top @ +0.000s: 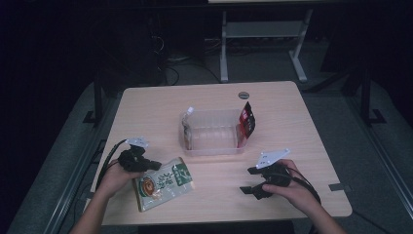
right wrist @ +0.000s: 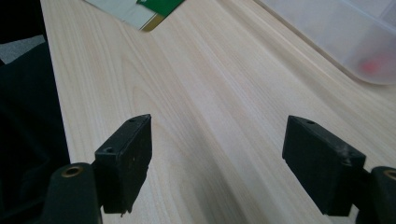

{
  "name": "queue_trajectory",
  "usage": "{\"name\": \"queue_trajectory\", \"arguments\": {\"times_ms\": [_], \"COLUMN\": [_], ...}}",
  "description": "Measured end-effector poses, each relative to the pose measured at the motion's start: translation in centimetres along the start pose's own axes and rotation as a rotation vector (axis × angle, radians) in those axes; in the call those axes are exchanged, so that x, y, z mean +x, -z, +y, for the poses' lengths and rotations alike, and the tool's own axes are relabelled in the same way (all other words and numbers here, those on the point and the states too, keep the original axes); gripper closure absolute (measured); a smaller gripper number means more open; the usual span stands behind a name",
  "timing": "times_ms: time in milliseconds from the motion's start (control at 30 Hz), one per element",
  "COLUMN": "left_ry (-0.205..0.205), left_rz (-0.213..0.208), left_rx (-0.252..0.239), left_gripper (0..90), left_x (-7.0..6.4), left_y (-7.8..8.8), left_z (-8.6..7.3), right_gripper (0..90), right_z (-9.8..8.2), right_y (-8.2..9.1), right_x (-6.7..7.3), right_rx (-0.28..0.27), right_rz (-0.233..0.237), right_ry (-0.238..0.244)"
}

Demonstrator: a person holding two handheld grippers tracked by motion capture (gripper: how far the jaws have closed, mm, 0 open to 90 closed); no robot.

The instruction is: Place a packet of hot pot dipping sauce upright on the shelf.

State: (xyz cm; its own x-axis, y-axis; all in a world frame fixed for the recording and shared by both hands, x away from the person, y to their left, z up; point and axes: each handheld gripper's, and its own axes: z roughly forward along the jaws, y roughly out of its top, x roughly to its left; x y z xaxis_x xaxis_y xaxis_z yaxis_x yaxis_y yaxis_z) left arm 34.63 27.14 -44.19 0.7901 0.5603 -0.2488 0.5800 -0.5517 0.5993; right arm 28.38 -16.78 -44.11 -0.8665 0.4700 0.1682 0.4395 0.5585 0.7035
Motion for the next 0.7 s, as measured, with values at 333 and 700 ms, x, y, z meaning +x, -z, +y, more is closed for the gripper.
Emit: {"name": "queue_trajectory", "arguments": {"times_ms": [333, 700], "left_ry": [-0.076, -0.008], "left_rz": [-0.055, 0.071], "left_rx": [-0.001, -0.056], "left_gripper": [90.0, 90.0], "left_x": [-2.7, -2.7], "left_y": [-2.4, 2.9], "left_z": [2.4, -1.4], "right_gripper": [23.7, 23.7], "right_z": [0.0, -0.1], "right_y": [0.0, 0.2], "right_x": [0.0, 0.0], "right_rx": [0.001, -0.005], "right_rz": [-0.003, -0.007], "right_ry": [0.002, -0.008]}}
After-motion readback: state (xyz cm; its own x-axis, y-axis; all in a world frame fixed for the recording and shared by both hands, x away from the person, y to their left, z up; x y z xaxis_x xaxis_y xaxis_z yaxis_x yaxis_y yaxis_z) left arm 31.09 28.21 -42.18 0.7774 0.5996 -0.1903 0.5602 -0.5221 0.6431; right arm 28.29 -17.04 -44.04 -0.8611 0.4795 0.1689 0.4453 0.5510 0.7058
